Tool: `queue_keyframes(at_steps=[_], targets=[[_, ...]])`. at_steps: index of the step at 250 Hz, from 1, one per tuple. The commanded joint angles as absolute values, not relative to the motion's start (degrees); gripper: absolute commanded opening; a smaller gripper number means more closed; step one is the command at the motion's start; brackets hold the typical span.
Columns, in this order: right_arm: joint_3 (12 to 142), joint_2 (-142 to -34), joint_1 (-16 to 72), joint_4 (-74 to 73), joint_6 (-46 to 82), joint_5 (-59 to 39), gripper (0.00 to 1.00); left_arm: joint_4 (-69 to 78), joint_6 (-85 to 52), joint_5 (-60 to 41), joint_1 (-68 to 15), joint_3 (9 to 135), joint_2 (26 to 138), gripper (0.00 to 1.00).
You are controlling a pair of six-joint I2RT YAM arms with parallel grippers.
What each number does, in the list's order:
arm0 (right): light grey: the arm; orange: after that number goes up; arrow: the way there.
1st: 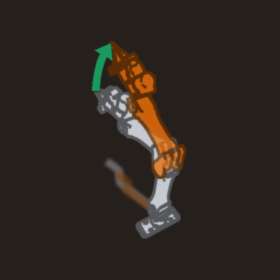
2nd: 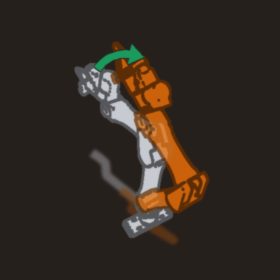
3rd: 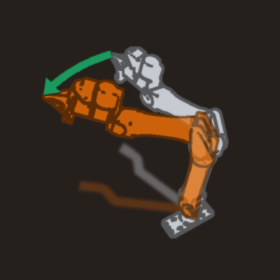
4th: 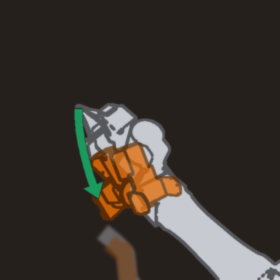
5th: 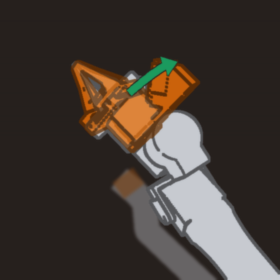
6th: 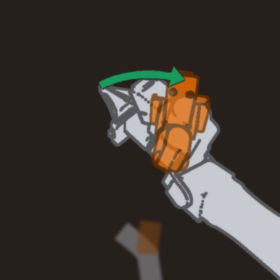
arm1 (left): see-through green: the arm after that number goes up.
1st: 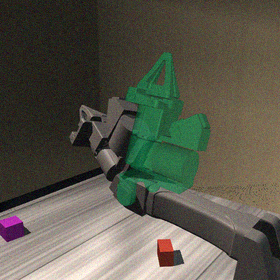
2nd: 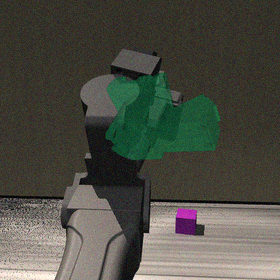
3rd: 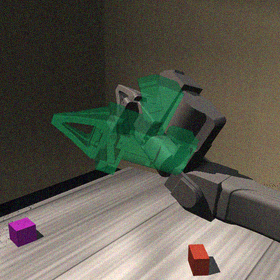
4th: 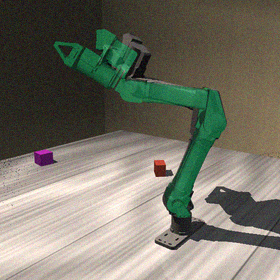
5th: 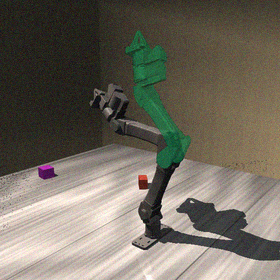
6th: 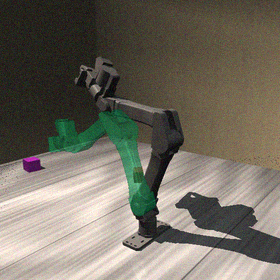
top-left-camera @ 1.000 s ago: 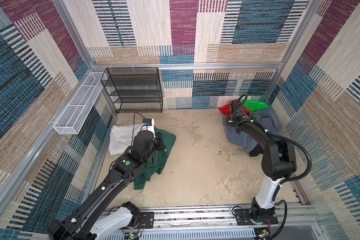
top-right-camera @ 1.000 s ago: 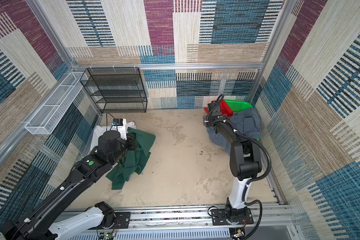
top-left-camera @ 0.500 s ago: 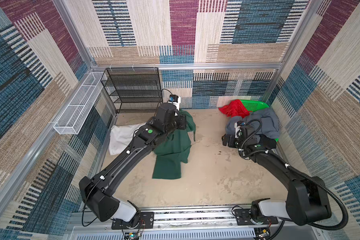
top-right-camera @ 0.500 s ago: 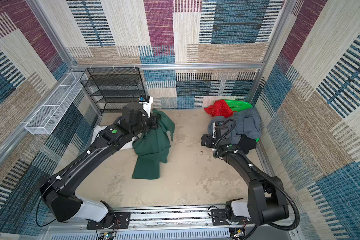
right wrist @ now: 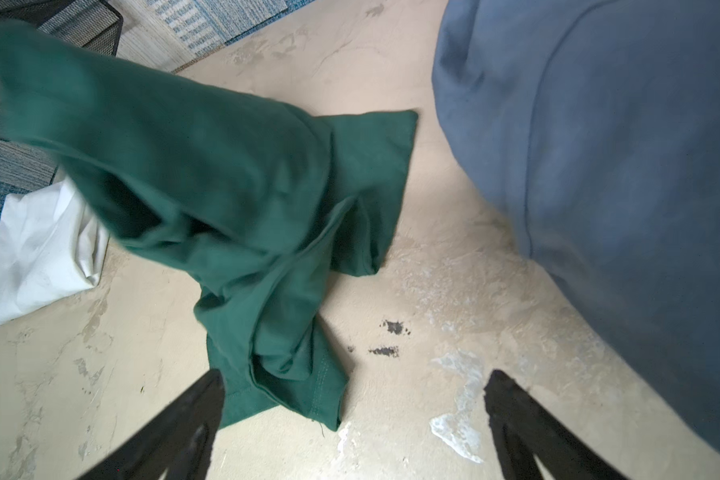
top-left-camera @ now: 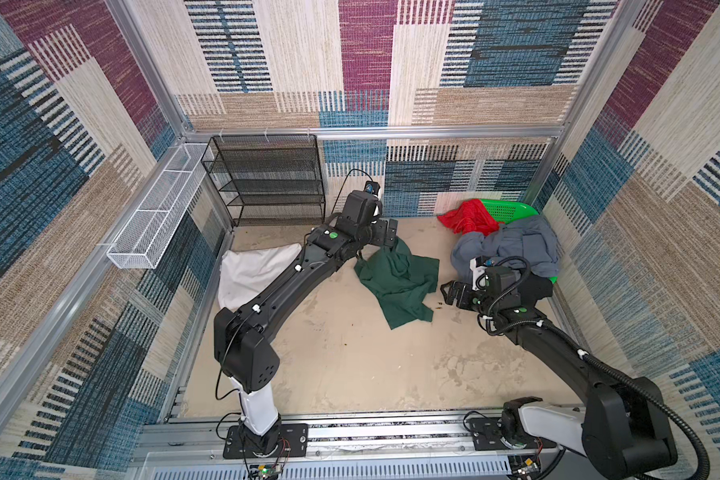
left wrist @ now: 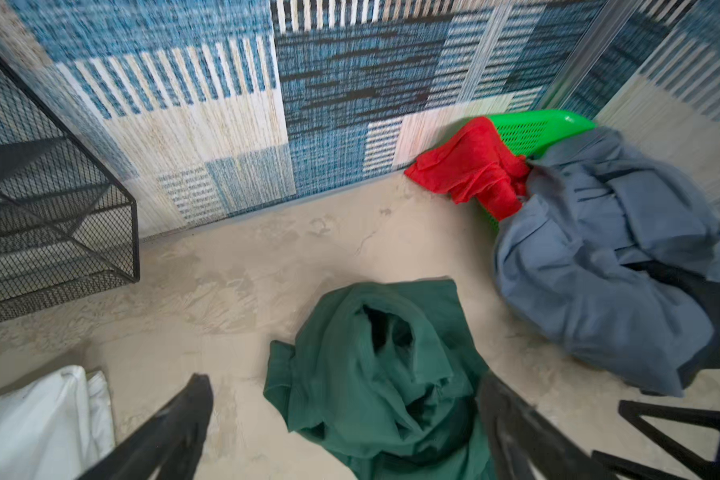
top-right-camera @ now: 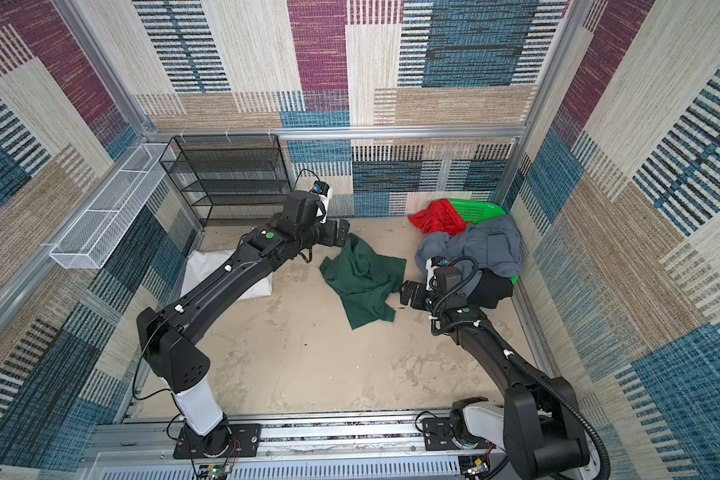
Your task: Fold and stack the t-shirts
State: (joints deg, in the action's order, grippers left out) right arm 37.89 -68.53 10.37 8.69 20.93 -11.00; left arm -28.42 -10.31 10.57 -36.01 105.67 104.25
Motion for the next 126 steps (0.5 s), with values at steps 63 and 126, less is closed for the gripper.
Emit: queue_keyframes(at_steps=[63, 126], targets=[[37.3, -74.0, 10.3, 3.1, 25.4, -19.6, 0.99, -21.5, -15.5, 10.3, -36.1, 85.3, 92.8, 0.99], [39.1, -75.3, 10.3, 0.1, 28.1, -17.1, 0.98, -18.7, -21.5, 6.6, -37.2, 66.3, 87.3, 0.93]])
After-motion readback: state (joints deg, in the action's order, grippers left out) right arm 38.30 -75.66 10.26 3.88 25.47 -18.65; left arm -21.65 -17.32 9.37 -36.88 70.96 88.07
